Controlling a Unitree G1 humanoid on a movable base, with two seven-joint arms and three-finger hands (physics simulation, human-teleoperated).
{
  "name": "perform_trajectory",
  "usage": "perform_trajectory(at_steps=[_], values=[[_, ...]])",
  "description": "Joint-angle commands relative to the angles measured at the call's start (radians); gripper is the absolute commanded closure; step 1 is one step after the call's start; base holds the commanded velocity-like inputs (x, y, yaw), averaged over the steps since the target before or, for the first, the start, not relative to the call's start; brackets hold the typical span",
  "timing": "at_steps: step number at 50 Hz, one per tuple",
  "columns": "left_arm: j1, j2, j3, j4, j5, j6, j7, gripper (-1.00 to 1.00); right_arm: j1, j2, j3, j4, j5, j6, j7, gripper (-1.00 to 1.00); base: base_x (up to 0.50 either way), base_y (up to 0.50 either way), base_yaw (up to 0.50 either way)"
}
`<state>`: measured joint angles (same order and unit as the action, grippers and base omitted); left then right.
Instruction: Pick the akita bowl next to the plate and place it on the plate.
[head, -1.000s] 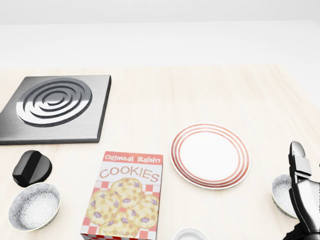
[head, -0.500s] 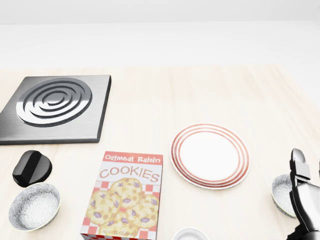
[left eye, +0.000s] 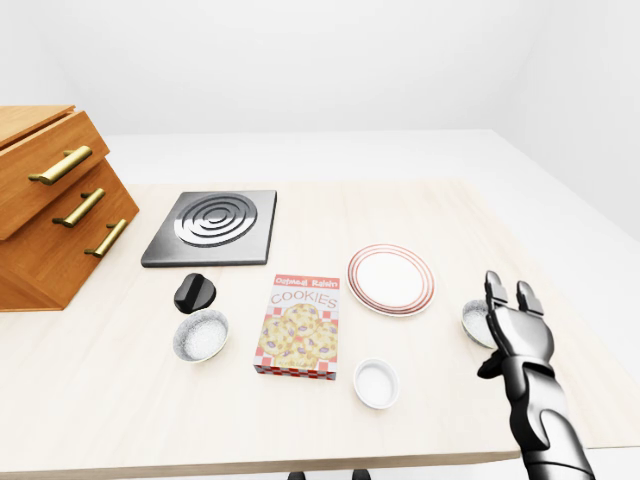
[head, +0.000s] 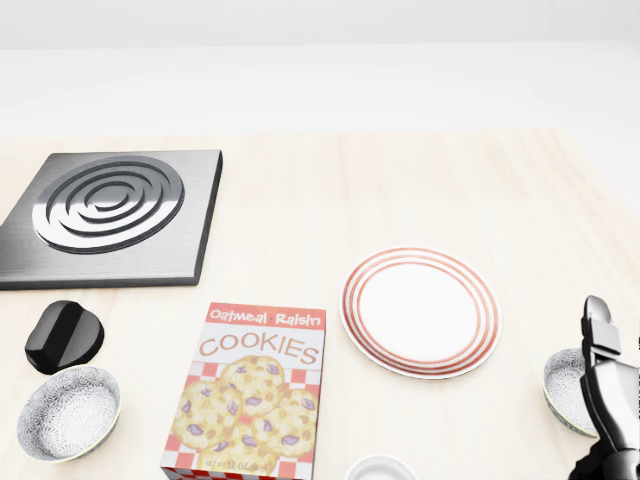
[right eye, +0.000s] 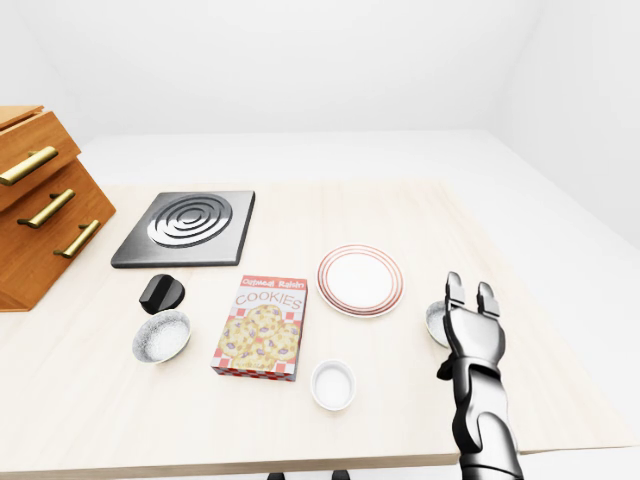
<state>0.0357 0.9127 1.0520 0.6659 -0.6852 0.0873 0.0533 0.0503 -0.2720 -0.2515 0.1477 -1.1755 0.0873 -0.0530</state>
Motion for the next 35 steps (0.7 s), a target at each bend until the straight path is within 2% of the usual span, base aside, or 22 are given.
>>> perform_trajectory(at_steps=[1,25,35], values=[[-0.001,-0.002,-0.001,0.004,0.001,0.000,0.000,-1.00,-0.047,-0.026,0.021,0.093,0.021,0.000,-0.033,-1.00,0.00,0.00,0.00],[0.001,0.003,0.000,0.003,-0.001,0.000,0.006,-1.00,-0.195,-0.083,0.122,0.445,0.088,0.000,-0.141,-1.00,0.00,0.00,0.00],[0.001,0.008,0.003,0.004,-0.001,0.000,0.013,-1.00,-0.269,-0.080,0.183,0.677,0.143,-0.038,-0.179,-1.00,0.00,0.00,0.00]])
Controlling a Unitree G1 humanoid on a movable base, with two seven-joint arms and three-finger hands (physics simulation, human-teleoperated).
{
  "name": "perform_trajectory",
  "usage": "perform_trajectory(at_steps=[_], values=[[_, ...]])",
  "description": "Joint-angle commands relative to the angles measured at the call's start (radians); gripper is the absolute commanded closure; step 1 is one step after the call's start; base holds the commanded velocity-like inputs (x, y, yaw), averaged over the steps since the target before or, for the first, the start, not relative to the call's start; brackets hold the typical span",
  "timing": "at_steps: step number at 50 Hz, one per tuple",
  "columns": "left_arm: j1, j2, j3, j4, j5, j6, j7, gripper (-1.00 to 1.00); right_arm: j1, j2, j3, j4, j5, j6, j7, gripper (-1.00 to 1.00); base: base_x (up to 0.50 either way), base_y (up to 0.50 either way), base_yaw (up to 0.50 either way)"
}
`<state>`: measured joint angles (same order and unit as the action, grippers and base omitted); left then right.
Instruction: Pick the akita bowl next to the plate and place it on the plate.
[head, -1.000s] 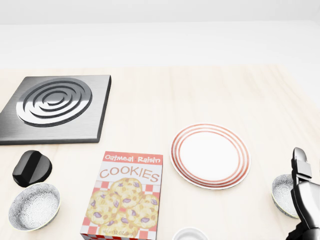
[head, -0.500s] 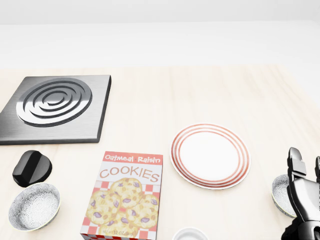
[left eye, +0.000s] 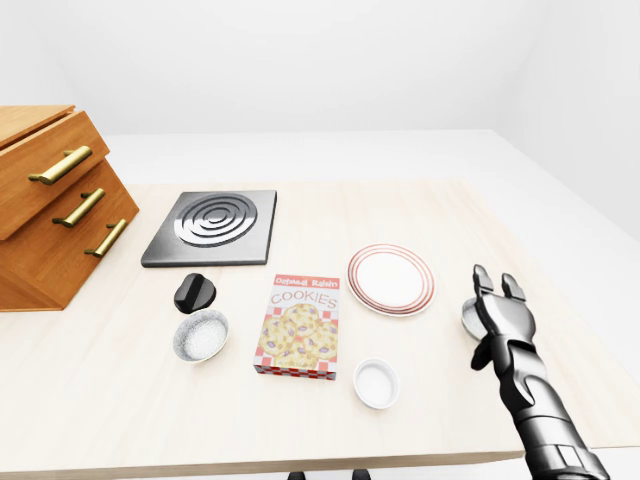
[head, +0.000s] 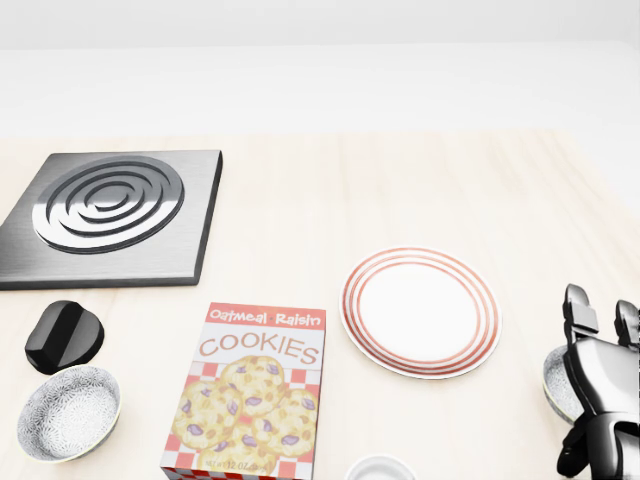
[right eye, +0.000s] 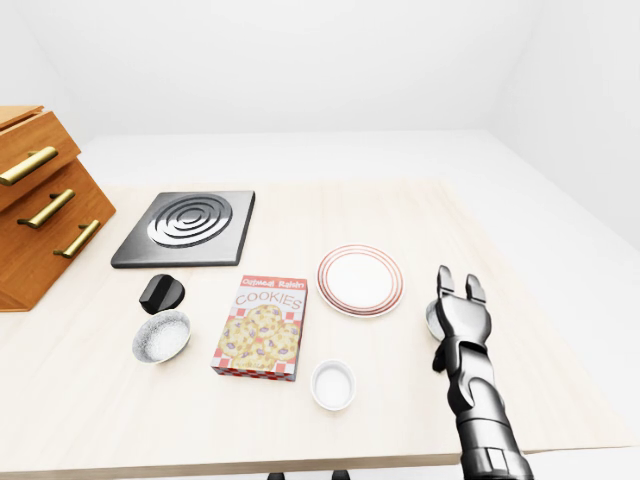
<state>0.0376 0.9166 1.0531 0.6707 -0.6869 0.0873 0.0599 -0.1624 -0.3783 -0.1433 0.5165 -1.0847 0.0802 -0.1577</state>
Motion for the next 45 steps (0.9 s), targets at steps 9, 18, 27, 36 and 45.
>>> perform_trajectory(at_steps=[9,18,27,36,45], values=[[-0.005,0.011,-0.007,0.026,0.002,0.000,0.009,-1.00,-0.077,0.025,0.116,0.394,0.079,-0.067,-0.103,1.00,0.00,0.00,0.01],[0.001,0.004,0.006,-0.009,0.006,0.000,0.015,-1.00,-0.051,0.020,0.108,0.304,0.067,-0.037,-0.071,1.00,0.00,0.00,0.00],[-0.004,0.001,-0.002,-0.002,0.004,0.000,0.009,-1.00,-0.016,-0.001,0.070,0.181,0.038,0.000,-0.025,1.00,0.00,0.00,0.00],[-0.002,0.000,0.000,-0.003,0.003,0.000,0.009,-1.00,0.040,-0.056,-0.032,-0.053,-0.011,0.007,0.115,1.00,0.00,0.00,0.00],[-0.002,0.005,0.004,0.000,0.005,0.000,0.007,-1.00,0.076,-0.133,-0.211,-0.324,-0.059,0.007,0.321,1.00,0.00,0.00,0.00]])
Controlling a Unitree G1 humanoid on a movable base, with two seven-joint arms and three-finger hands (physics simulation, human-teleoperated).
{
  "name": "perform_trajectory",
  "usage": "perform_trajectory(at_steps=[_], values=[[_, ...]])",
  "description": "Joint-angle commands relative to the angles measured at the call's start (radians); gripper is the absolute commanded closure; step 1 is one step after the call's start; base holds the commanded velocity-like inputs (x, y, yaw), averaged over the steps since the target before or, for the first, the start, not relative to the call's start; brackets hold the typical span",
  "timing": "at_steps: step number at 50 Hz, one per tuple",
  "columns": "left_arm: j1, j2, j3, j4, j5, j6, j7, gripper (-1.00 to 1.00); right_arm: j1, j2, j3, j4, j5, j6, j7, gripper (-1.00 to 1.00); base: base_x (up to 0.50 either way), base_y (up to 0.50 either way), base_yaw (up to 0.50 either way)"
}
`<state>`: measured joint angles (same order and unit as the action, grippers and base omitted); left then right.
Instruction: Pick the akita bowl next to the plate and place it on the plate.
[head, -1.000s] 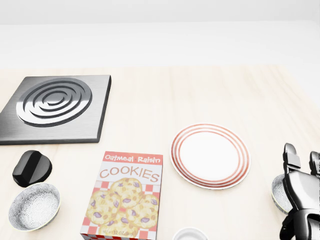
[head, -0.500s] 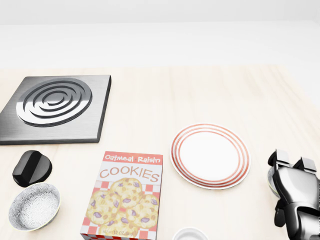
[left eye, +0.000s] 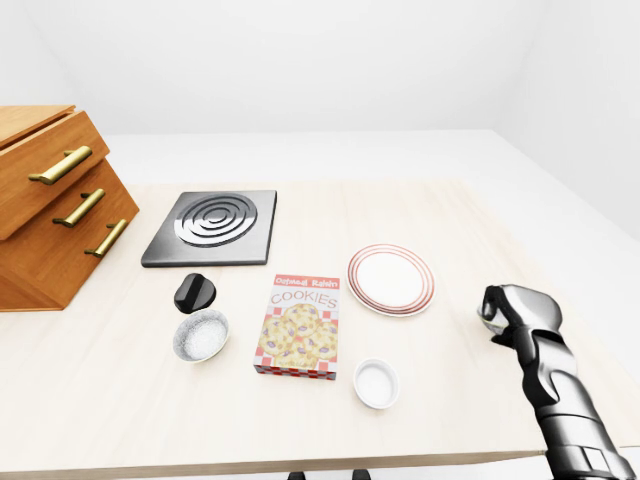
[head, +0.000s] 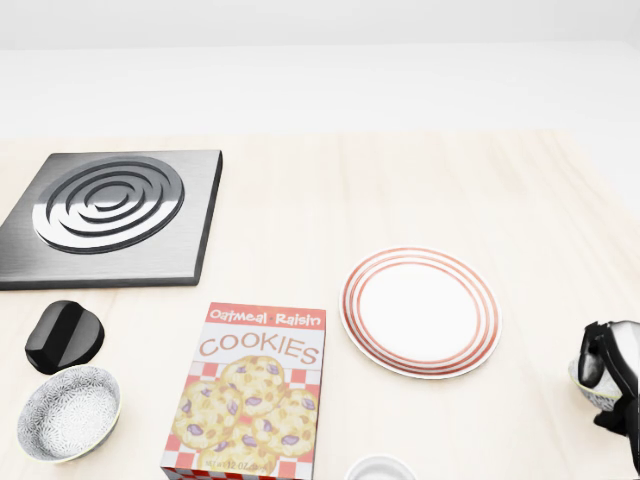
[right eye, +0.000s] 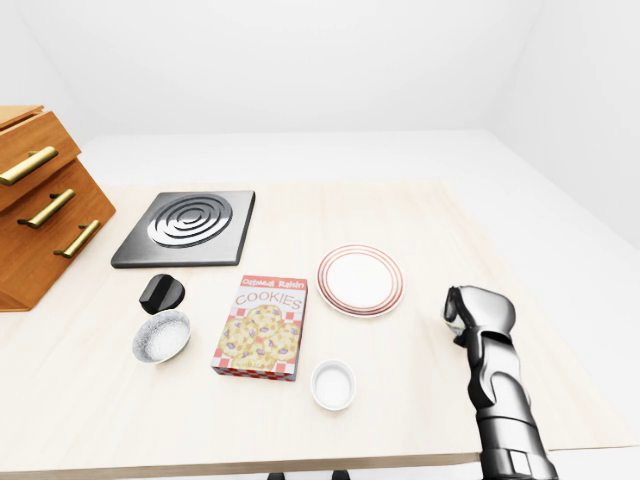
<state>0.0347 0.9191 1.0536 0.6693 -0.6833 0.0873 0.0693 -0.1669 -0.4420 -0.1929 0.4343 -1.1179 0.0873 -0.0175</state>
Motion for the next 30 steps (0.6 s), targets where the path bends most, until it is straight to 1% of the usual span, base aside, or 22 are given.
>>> perform_trajectory(at_steps=[1,3,6,14,21,23,30], values=[[0.000,0.002,0.003,0.003,0.001,0.000,-0.003,-1.00,0.079,-0.075,-0.180,-0.265,-0.029,0.000,0.201,1.00,0.00,0.00,0.00],[0.000,0.003,0.002,0.006,0.000,0.000,-0.004,-1.00,0.075,-0.089,-0.215,-0.313,-0.037,0.000,0.242,1.00,0.00,0.00,0.00],[0.002,0.003,0.003,0.000,-0.001,0.000,-0.001,-1.00,0.063,-0.100,-0.247,-0.364,-0.048,0.000,0.289,1.00,0.00,0.00,0.00],[0.005,0.002,0.004,-0.003,-0.003,0.000,0.000,-1.00,0.019,-0.120,-0.284,-0.463,-0.067,0.000,0.377,1.00,0.00,0.00,0.00],[-0.004,0.005,-0.005,0.020,-0.002,0.000,-0.004,-1.00,-0.049,-0.148,-0.283,-0.535,-0.071,0.000,0.440,1.00,0.00,0.00,0.00],[0.003,0.005,-0.001,0.007,-0.006,0.000,-0.001,-1.00,-0.080,-0.161,-0.276,-0.555,-0.072,0.000,0.465,1.00,0.00,0.00,0.00],[0.003,0.000,0.007,-0.007,0.000,0.000,0.003,-1.00,-0.153,-0.174,-0.246,-0.615,-0.075,0.000,0.522,1.00,0.00,0.00,0.00]])
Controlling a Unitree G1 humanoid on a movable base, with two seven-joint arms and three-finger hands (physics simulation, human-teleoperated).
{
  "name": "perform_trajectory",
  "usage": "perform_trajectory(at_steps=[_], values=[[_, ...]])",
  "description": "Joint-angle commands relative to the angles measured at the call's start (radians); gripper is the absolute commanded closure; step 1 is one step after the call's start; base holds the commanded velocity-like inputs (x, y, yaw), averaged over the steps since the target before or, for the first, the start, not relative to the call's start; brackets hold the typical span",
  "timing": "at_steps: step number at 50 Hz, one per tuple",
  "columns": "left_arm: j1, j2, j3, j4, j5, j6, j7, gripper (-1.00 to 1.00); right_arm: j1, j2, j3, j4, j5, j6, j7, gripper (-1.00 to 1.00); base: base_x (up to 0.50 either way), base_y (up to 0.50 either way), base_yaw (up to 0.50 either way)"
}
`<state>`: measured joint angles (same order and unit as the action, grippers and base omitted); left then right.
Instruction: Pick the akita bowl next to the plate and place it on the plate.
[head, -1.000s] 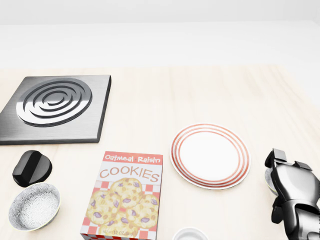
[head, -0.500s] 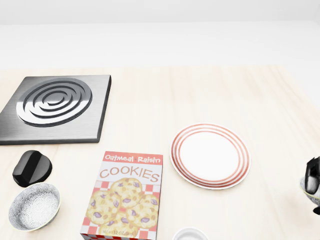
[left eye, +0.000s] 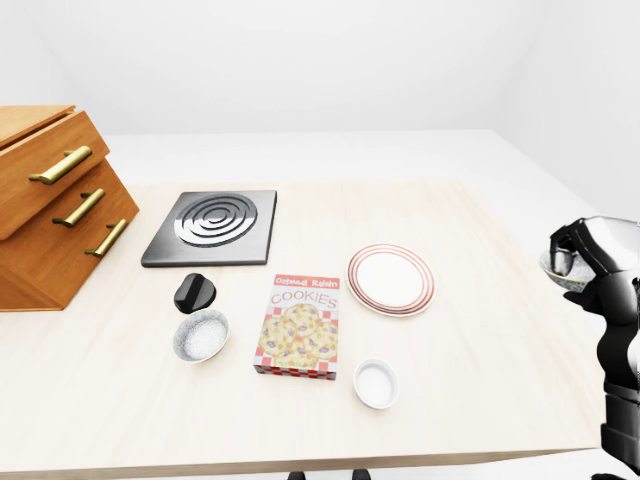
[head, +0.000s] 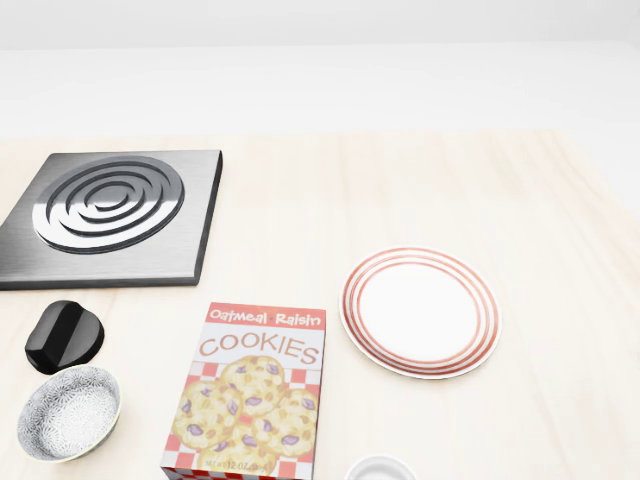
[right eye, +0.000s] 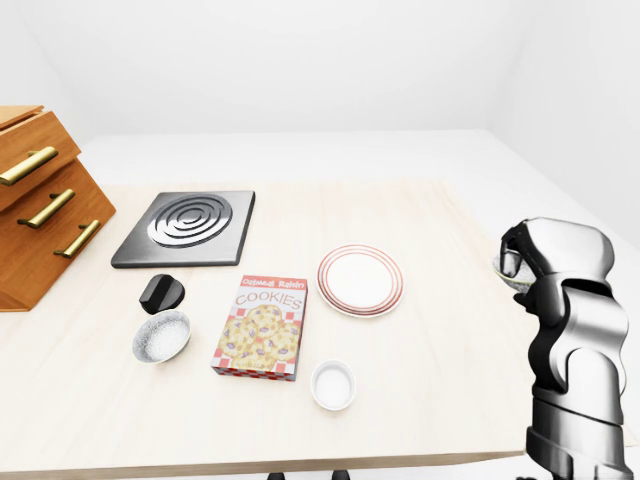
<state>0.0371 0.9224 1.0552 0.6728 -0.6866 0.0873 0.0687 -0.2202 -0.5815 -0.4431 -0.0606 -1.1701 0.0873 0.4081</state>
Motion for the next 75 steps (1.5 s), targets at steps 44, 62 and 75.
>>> perform_trajectory(at_steps=[44,62,75], values=[[-0.003,0.009,-0.007,0.013,-0.006,0.000,0.002,-1.00,-0.407,0.147,0.280,0.085,-0.118,0.000,0.015,1.00,0.00,0.00,0.00],[0.000,0.006,0.001,-0.006,-0.004,0.000,0.009,-1.00,-0.406,0.213,0.334,0.237,-0.115,0.000,-0.115,1.00,0.00,0.00,0.00],[-0.008,0.004,-0.007,0.020,0.000,0.000,-0.003,-1.00,-0.404,0.257,0.365,0.308,-0.108,0.000,-0.215,1.00,0.00,0.00,0.00]])
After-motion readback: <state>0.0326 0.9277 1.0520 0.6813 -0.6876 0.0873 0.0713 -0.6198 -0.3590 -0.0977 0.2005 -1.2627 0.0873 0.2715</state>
